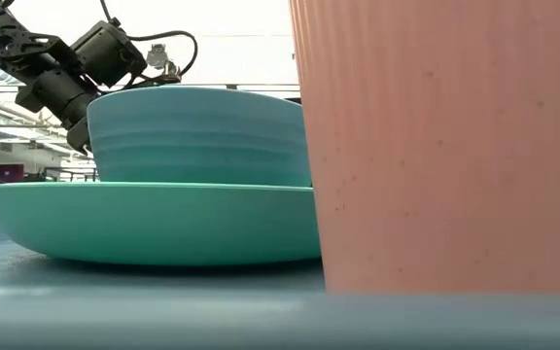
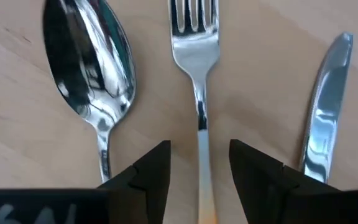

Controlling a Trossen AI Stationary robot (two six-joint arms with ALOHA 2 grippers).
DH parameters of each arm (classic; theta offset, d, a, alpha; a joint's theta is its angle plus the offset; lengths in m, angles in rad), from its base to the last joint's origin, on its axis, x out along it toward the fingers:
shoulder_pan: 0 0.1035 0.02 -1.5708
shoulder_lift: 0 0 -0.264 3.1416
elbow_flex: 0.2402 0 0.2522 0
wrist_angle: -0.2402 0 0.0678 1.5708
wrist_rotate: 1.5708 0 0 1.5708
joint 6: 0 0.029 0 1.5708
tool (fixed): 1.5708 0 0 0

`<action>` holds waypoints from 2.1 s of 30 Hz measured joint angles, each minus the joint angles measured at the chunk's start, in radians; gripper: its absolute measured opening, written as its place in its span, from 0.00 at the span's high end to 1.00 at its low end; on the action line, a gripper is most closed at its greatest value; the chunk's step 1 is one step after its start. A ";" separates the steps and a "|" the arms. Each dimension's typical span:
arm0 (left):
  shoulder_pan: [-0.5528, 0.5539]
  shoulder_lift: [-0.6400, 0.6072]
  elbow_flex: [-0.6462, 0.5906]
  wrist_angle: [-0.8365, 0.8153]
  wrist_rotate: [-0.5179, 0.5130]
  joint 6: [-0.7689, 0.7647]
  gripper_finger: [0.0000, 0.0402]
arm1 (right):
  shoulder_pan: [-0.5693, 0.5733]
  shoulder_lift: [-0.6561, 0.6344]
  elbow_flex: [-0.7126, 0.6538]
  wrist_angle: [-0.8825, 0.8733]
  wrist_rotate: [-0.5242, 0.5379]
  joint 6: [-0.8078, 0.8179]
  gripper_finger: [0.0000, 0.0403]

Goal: Set up tray
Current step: Put the orange fork on top of the orange napkin

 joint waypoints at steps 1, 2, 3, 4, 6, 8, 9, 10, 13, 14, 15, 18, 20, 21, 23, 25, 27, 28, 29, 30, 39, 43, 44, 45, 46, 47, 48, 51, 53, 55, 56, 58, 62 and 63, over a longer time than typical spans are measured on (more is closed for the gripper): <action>0.000 0.000 0.000 0.000 0.000 0.000 0.79 | 0.000 0.000 0.000 0.000 -0.011 -0.004 0.64; 0.000 0.000 0.000 0.000 0.000 0.000 0.79 | 0.000 0.000 -0.001 -0.001 -0.025 -0.005 0.65; 0.000 0.000 0.000 0.000 0.000 -0.001 0.79 | 0.000 0.001 -0.001 -0.001 -0.026 -0.006 0.67; 0.000 0.000 0.000 0.000 0.000 -0.001 0.79 | 0.000 0.003 -0.001 0.000 -0.026 -0.006 0.69; 0.000 0.000 0.000 0.000 0.000 -0.001 0.79 | 0.000 0.003 -0.001 -0.004 -0.026 -0.006 0.74; 0.000 0.000 0.000 0.000 0.000 -0.002 0.79 | 0.000 0.003 -0.001 -0.003 -0.026 -0.008 0.80; 0.000 0.000 0.000 0.000 0.000 -0.002 0.79 | 0.000 0.003 -0.001 -0.003 -0.026 -0.008 0.83; 0.000 0.000 0.000 0.000 0.000 -0.002 0.79 | 0.001 0.003 -0.001 -0.003 -0.026 -0.009 0.87; 0.000 0.000 0.000 0.000 0.000 -0.002 0.79 | 0.001 0.003 -0.001 -0.002 -0.026 -0.015 0.97; 0.000 0.000 0.000 0.000 0.000 -0.003 0.79 | 0.001 0.003 -0.001 -0.001 -0.025 -0.018 0.98; 0.000 0.000 0.000 0.000 0.000 -0.003 0.79 | 0.001 0.003 -0.001 0.000 -0.024 -0.019 0.98; 0.000 0.000 0.000 0.000 -0.001 -0.003 0.79 | 0.001 0.003 -0.001 0.005 -0.021 -0.010 0.97; 0.000 0.000 0.000 0.000 -0.001 -0.003 0.79 | 0.001 0.003 -0.001 0.015 -0.021 -0.007 0.98; 0.000 0.000 0.000 0.000 -0.001 -0.003 0.79 | 0.001 0.002 -0.001 0.021 -0.021 -0.007 0.98; 0.000 0.000 0.000 0.000 -0.001 -0.003 0.79 | 0.001 -0.001 -0.001 0.037 -0.021 -0.007 0.99; 0.000 0.000 0.000 0.000 -0.001 -0.003 0.79 | 0.003 -0.002 -0.001 0.059 -0.022 -0.008 0.99; 0.000 0.000 0.000 0.000 -0.001 -0.003 0.79 | 0.008 -0.002 -0.001 0.072 -0.022 -0.009 0.99; 0.000 0.000 0.000 0.001 -0.001 -0.003 0.79 | 0.012 -0.002 -0.001 0.080 -0.022 -0.010 0.99; 0.000 0.000 0.000 0.001 -0.001 -0.002 0.79 | 0.018 -0.002 -0.001 0.086 -0.022 -0.011 0.99; 0.000 0.000 0.000 0.002 -0.001 0.000 0.79 | 0.024 -0.002 -0.001 0.092 -0.022 -0.012 0.99; 0.000 0.000 0.000 0.049 -0.002 0.013 0.79 | 0.093 -0.099 -0.001 0.156 0.029 -0.014 1.00; -0.002 0.000 0.000 0.064 -0.023 0.030 0.79 | 0.132 -0.191 -0.001 0.202 0.037 -0.007 1.00; -0.002 0.000 0.000 0.076 -0.035 0.030 0.79 | 0.145 -0.213 -0.001 0.219 0.037 -0.006 1.00; -0.002 0.000 0.000 0.086 -0.052 0.030 0.79 | 0.160 -0.233 -0.001 0.242 0.036 -0.005 1.00; -0.002 0.000 0.000 0.100 -0.068 0.033 0.79 | 0.175 -0.251 -0.001 0.266 0.036 -0.005 1.00; -0.004 0.000 0.000 0.115 -0.084 0.034 0.79 | 0.192 -0.266 -0.001 0.289 0.037 -0.002 1.00; -0.005 0.000 0.000 0.133 -0.103 0.035 0.79 | 0.209 -0.277 -0.001 0.318 0.036 -0.001 1.00; -0.020 0.000 0.000 0.185 -0.177 0.057 0.79 | 0.266 -0.288 -0.001 0.430 0.044 -0.002 1.00; -0.036 0.000 0.000 0.227 -0.230 0.085 0.79 | 0.303 -0.288 -0.001 0.504 0.060 -0.006 1.00; -0.056 0.000 0.000 0.280 -0.292 0.119 0.79 | 0.335 -0.288 -0.001 0.572 0.061 -0.013 1.00; -0.066 0.000 0.000 0.311 -0.328 0.136 0.79 | 0.351 -0.288 -0.001 0.609 0.062 -0.013 1.00; -0.087 0.000 0.000 0.378 -0.398 0.169 0.79 | 0.382 -0.288 -0.013 0.714 0.065 -0.026 1.00; -0.119 0.000 0.000 0.525 -0.515 0.222 0.79 | 0.430 -0.288 -0.077 0.977 0.063 -0.032 1.00; -0.124 0.000 0.000 0.561 -0.532 0.234 0.79 | 0.439 -0.286 -0.093 1.034 0.063 -0.032 1.00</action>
